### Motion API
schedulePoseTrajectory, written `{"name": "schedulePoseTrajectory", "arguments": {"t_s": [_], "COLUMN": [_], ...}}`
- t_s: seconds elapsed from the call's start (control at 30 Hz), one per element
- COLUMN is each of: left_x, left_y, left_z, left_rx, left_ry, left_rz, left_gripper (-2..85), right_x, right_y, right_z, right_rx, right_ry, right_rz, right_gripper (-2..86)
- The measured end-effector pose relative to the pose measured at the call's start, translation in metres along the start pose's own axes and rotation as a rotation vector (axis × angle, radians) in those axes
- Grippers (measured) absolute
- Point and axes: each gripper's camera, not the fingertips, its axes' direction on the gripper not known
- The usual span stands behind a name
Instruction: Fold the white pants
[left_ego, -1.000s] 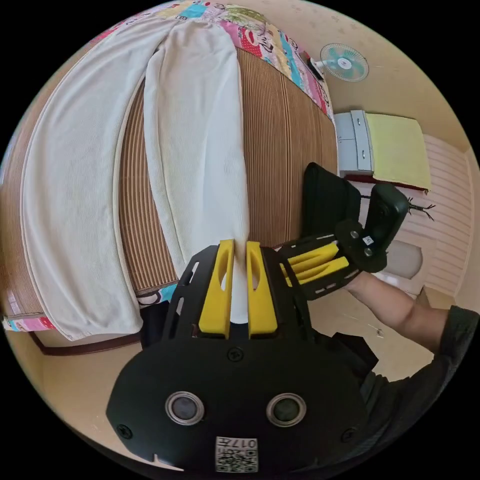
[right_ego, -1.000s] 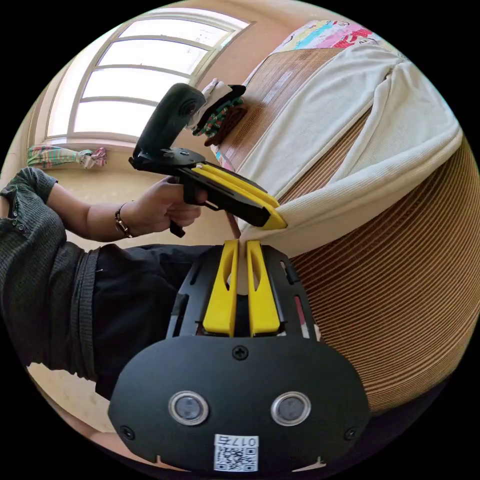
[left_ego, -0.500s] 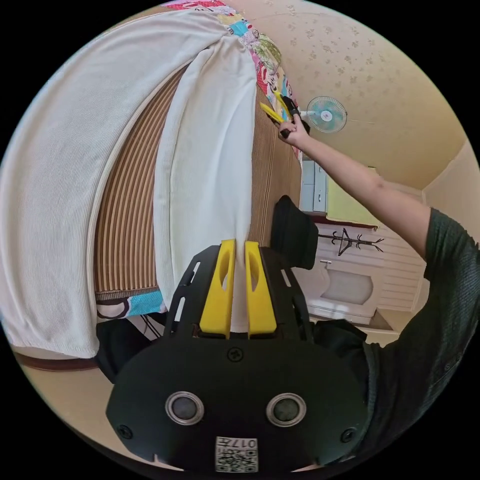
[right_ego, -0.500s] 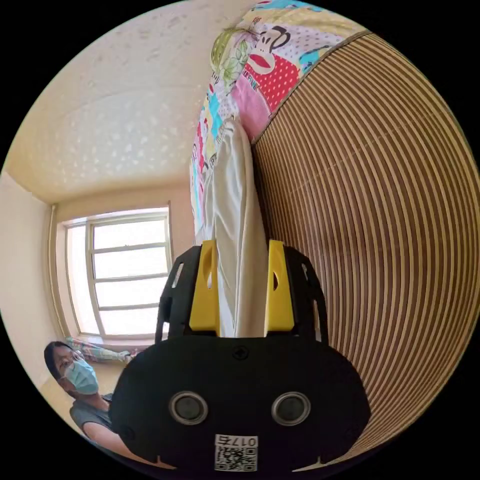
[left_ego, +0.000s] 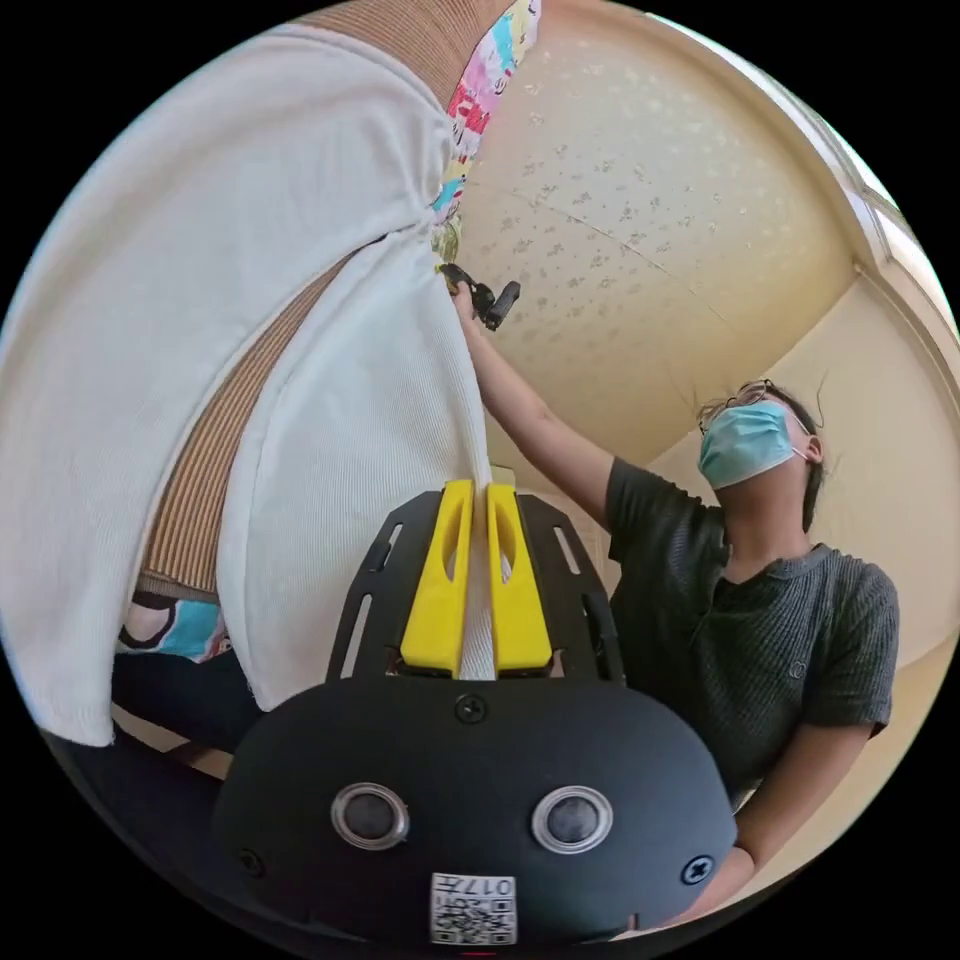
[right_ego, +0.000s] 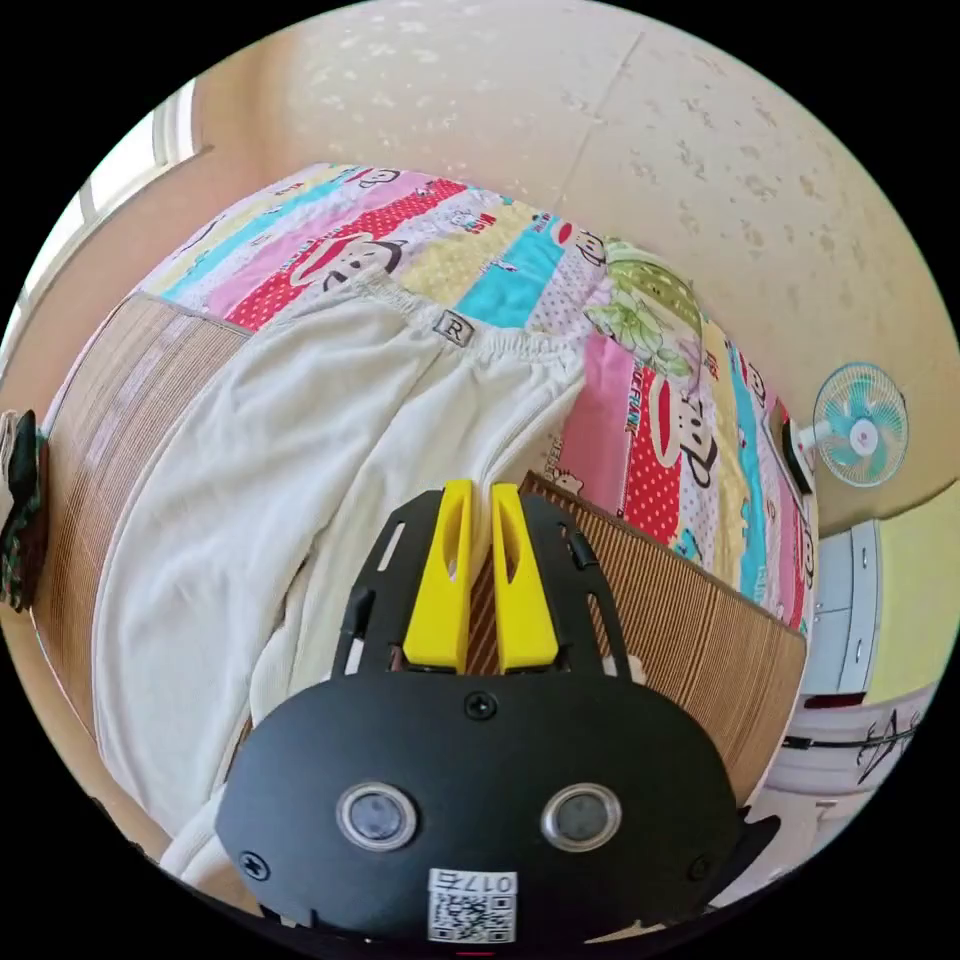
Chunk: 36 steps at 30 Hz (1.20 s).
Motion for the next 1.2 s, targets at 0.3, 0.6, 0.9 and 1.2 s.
{"name": "schedulePoseTrajectory", "arguments": {"t_s": [0.3, 0.6, 0.9, 1.2], "left_x": [0.038, 0.050, 0.025, 0.059], "left_y": [-0.009, -0.007, -0.012, -0.038], "left_z": [-0.146, -0.098, -0.020, 0.020], "left_rx": [0.117, -0.004, -0.205, -0.549], "left_ry": [-0.663, -0.915, -1.240, -1.232], "left_rz": [-0.029, 0.083, 0.150, 0.184], "left_gripper": [7.8, 12.6, 7.7, 0.0], "right_x": [-0.153, -0.164, -0.170, -0.206], "right_y": [-0.090, 0.116, 0.376, 0.409], "right_z": [0.029, 0.013, -0.049, -0.082], "right_rx": [-0.102, -0.168, -0.464, -0.522], "right_ry": [-0.707, -0.766, -0.775, -0.932], "right_rz": [0.231, 0.038, 0.377, 0.452], "right_gripper": [4.6, 4.7, 11.0, 2.6]}}
